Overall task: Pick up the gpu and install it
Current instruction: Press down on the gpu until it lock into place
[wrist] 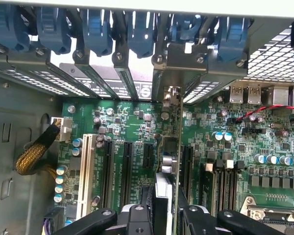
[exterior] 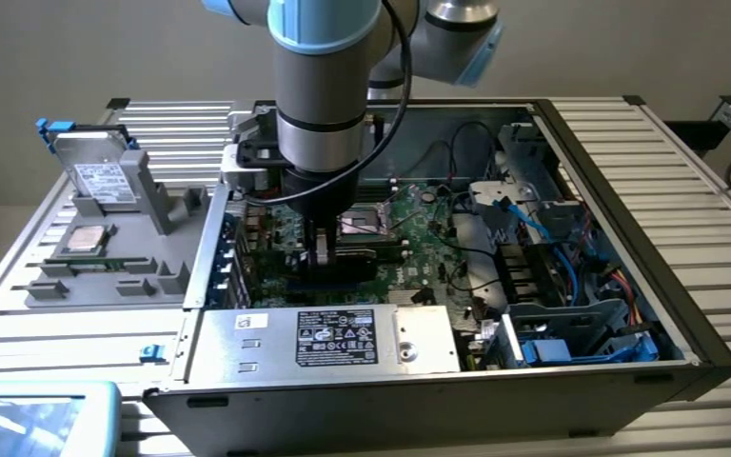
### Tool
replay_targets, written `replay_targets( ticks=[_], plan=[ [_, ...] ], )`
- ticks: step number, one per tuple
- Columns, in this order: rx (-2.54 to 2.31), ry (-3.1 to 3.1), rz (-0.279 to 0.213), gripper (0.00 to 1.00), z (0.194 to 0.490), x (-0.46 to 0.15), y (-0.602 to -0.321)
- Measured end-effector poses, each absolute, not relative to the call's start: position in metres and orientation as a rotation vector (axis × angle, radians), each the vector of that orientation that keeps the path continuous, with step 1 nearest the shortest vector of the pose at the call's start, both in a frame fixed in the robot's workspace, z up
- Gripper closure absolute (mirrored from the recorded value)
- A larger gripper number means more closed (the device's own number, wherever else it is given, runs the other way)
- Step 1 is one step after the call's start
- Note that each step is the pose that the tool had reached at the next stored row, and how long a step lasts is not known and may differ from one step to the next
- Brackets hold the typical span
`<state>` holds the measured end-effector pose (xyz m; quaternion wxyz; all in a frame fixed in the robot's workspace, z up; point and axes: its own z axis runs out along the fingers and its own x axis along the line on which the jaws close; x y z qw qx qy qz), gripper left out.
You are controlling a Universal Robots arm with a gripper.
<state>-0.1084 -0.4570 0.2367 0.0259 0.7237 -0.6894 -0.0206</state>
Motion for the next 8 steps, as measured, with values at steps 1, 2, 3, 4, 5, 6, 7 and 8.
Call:
replay_targets(
  ticks=[1,2,3,4,5,6,7,8],
  plan=[
    [2.236,-2.130,-0.063,0.71,0.2365,-0.1084,-0.4570],
    [2.236,-2.129,-0.063,0.71,0.2364,-0.1084,-0.4571],
    [2.236,-2.129,-0.063,0.71,0.2363,-0.1084,-0.4571],
    [2.236,-2.128,-0.063,0.71,0.2361,-0.1084,-0.4571],
    [2.236,-2.128,-0.063,0.71,0.2360,-0.1084,-0.4571],
    [2.236,-2.128,-0.063,0.71,0.2359,-0.1084,-0.4571],
    [2.234,-2.132,-0.062,0.71,0.2362,-0.1084,-0.4571],
    [2.210,-2.173,-0.064,0.71,0.2384,-0.1088,-0.4571]
  ],
)
